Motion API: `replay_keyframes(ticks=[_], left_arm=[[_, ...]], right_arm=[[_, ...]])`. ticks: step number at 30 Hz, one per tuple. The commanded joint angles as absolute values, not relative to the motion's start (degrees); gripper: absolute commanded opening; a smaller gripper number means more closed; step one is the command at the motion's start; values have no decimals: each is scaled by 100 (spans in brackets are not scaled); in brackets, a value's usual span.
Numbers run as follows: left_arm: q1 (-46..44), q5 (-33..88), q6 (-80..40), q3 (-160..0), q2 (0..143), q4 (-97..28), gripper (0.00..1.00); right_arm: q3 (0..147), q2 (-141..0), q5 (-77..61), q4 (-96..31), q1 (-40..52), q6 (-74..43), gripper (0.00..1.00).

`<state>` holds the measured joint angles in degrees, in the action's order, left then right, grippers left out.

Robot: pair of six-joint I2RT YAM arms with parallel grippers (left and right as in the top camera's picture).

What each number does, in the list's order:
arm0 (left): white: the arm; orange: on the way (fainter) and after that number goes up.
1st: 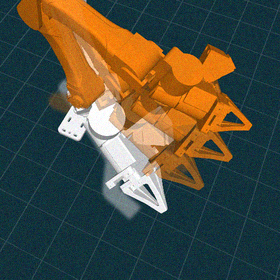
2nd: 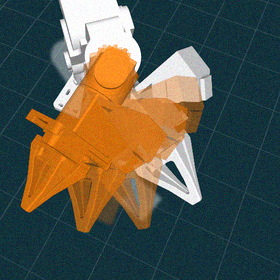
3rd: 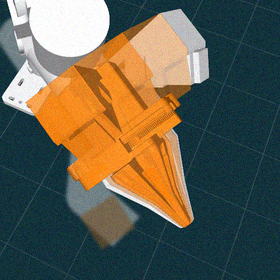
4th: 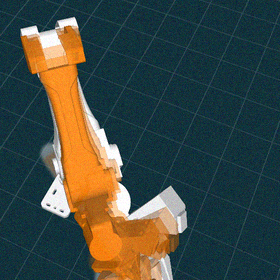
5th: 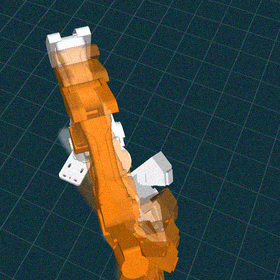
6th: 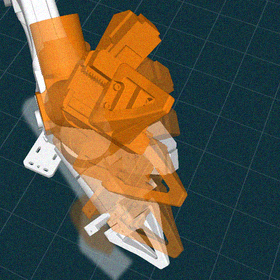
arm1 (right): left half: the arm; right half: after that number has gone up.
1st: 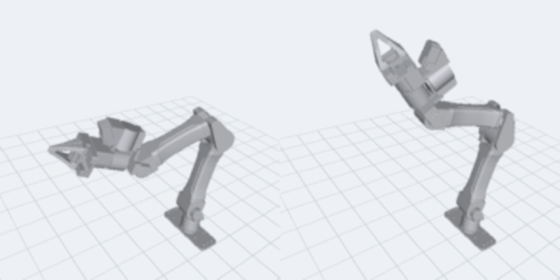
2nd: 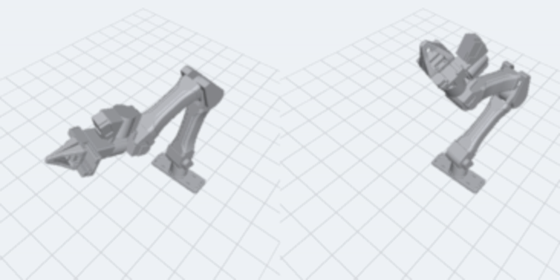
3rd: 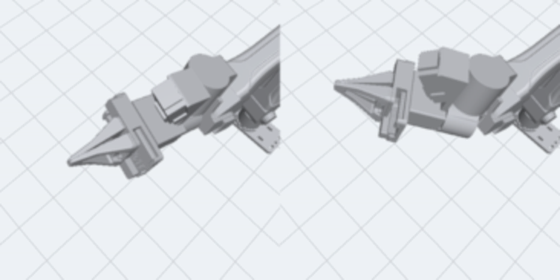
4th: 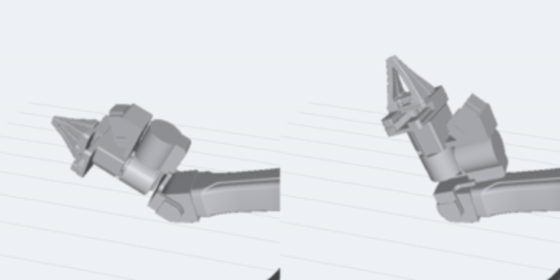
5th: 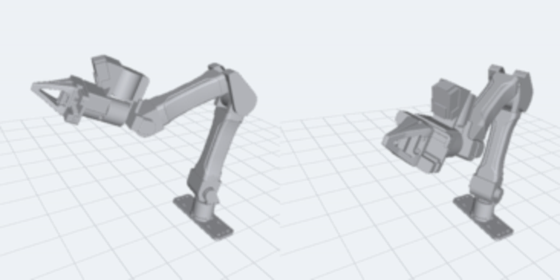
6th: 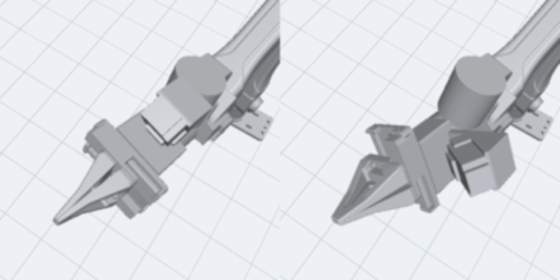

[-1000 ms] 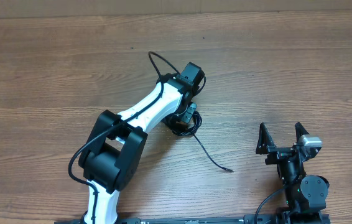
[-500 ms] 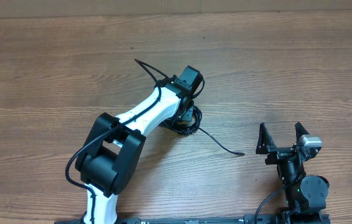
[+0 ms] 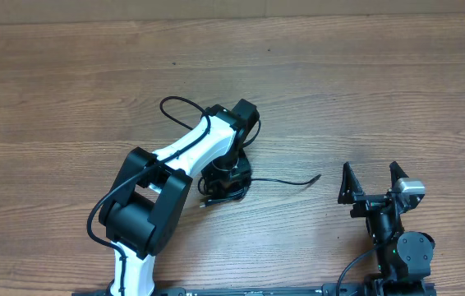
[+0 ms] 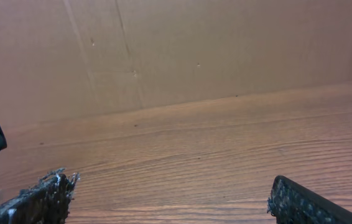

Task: Untangle cables
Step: 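Lift the cable coil with the left gripper and pull it back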

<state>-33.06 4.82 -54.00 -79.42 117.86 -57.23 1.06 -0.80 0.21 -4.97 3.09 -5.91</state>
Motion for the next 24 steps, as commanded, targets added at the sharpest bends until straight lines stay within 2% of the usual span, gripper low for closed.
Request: replay_keyframes(ticks=[1,7,8,10,13,17,19,24], left_arm=[[-3345,384,-5505,-7734,12075,-5374,100],[-3341,130,-4998,-7734,12075,-5330,98],[-3341,130,-4941,-7734,12075,-5330,90],[-3341,130,-4877,-7734,12075,-5330,63],[-3341,91,-4877,-7734,12075,-5328,39],[-3341,62,-4831,-7734,12075,-5328,24],[-3341,25,-4818,-7734,12075,-5323,12],[-3352,-3,-4818,-7734,12075,-5319,11]], right_arm=[[45,-16,-12,-471,327,-550,100],[45,-16,-14,-471,327,-550,100],[45,-16,-14,-471,327,-550,100],[45,-16,-12,-471,327,-552,100],[45,-16,-14,-471,327,-552,100],[45,-16,-12,-471,327,-550,100],[45,-16,-14,-473,327,-552,100],[45,-16,-14,-471,327,-550,100]])
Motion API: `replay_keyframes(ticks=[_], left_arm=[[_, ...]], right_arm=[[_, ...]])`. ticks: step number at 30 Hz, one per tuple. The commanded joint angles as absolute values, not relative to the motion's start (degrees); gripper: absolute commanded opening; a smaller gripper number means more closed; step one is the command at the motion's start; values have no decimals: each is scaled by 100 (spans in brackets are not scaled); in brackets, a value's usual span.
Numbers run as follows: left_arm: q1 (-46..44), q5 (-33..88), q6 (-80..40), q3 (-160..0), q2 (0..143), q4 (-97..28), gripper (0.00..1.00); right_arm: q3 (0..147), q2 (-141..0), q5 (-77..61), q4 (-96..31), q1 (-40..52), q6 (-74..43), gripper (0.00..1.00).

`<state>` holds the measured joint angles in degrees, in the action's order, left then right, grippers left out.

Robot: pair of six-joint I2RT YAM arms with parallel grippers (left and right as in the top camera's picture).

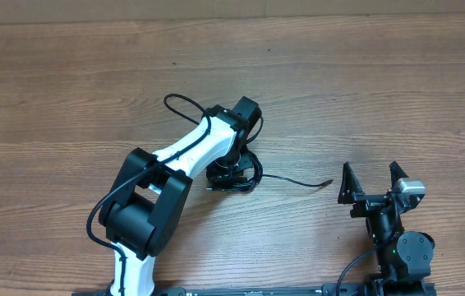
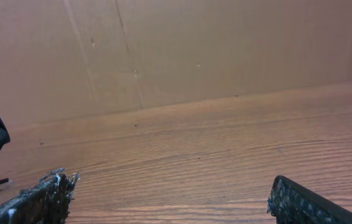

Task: Untangle cables
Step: 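Lift the cable coil with the left gripper and pull it back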

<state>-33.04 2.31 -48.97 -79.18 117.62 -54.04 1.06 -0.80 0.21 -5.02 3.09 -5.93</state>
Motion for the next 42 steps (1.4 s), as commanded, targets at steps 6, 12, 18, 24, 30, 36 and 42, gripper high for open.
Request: replay_keyframes(ticks=[6,12,18,24,30,36,42], left_arm=[[-3352,-19,-4818,-7734,12075,-5323,4],[-3258,-71,-4571,-8005,11981,-5701,4],[-3061,-646,-4453,-8833,11336,-6630,4],[-2967,-491,-4453,-9317,10127,-7070,4],[-2954,-294,-4453,-9317,8965,-7352,4],[-2954,-301,-4064,-9317,8180,-7548,4],[-2954,-285,-3977,-9317,7791,-7736,4]], right_arm=[[45,-16,-14,-471,327,-550,100],[45,-16,-12,-471,327,-550,100],[45,-16,-14,-471,325,-550,100],[45,-16,-12,-471,327,-550,100],[45,-16,-12,-471,327,-550,100],[45,-16,-12,-471,327,-552,100],[45,-16,-14,-471,325,-552,100]])
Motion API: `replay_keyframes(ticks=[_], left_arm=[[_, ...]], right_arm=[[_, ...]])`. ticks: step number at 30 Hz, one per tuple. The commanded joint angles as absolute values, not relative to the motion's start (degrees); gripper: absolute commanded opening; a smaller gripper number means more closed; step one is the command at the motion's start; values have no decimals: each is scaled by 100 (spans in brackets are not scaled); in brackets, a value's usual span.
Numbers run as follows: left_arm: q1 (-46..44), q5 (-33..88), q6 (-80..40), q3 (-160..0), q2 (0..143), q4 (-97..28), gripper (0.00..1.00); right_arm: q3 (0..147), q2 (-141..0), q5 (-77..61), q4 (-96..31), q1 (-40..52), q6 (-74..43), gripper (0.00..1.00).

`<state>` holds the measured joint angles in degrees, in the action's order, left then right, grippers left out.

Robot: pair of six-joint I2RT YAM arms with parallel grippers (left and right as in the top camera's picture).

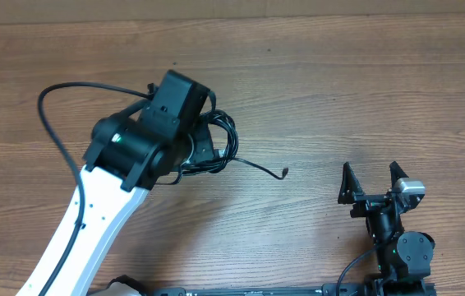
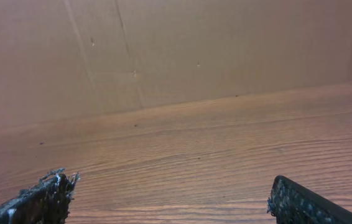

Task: Untangle cables
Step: 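Lift the cable coil with the left gripper and pull it back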

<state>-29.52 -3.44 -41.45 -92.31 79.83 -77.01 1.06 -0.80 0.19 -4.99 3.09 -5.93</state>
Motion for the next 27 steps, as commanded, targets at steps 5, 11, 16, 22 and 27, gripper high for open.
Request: replay_keyframes(ticks=[5,11,16,22,27], left_arm=[[-2954,-143,-4005,-9306,7797,-7918,4],[-2954,-141,-4001,-9306,7797,-7931,4],[-2954,172,-4053,-9303,7811,-8038,5],[-2954,908,-4877,-9299,7926,-8355,11],[-2954,1282,-5103,-9299,8130,-8399,12]], right_arm=[[45,-16,-14,-471,327,-550,100],[45,-16,-14,-471,327,-550,100],[45,-16,-14,-471,327,-550,100],[45,-16,-14,-473,327,-591,100],[45,-16,-14,-473,327,-591,100]])
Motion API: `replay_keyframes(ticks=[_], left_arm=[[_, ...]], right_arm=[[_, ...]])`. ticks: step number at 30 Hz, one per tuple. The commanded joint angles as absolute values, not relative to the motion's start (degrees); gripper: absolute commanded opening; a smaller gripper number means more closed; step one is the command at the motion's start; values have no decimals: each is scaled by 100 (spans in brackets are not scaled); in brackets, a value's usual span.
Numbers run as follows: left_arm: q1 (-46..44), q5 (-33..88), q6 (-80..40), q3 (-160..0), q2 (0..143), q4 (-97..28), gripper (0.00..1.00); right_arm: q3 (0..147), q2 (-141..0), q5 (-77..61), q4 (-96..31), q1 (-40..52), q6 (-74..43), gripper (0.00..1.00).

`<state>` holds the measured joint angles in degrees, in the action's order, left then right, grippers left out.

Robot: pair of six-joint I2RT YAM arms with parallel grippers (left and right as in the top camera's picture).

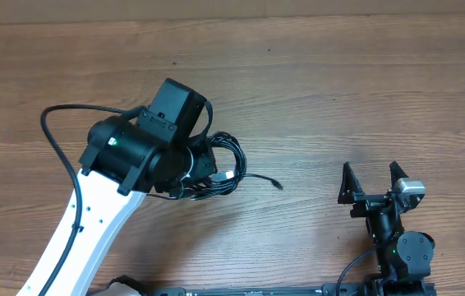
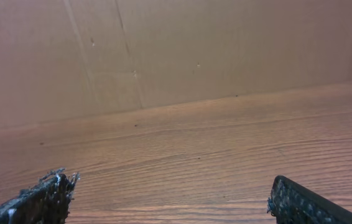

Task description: Untangle cables

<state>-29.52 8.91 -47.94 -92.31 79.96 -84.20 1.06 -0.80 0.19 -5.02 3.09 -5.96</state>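
Observation:
A black cable bundle, coiled in loops, hangs at the head of my raised left arm in the overhead view. One thin loose end trails out to the right. My left gripper is mostly hidden under the arm's wrist housing and seems shut on the bundle. My right gripper rests near the front right of the table, open and holding nothing. Its wrist view shows only bare wood between its fingertips.
The wooden table runs back to a brown cardboard wall. The left arm's own black supply cable loops out to the left. The right arm's base sits at the front right edge.
My left arm and the bundle have shifted slightly toward the front and right. The loose end now lies a little lower and further left. The right arm has not moved.
My left gripper was first down on the bundle at the table's middle, the loose end stretched toward the right gripper. Then bundle and end sat slightly further back and right. Later the arm was raised with the bundle further left, and now it holds it slightly nearer the front.

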Motion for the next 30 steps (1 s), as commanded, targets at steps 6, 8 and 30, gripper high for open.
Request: replay_keyframes(ticks=[6,8,30], left_arm=[[-2958,888,-4764,-9299,8506,-8541,28],[-2961,701,-4753,-9299,8621,-8562,48],[-2965,-930,-2307,-8392,9183,-7371,100]], right_arm=[[45,-16,-16,-471,327,-593,100],[45,-16,-14,-471,327,-591,100],[45,-16,-1262,-375,327,-3778,100]])
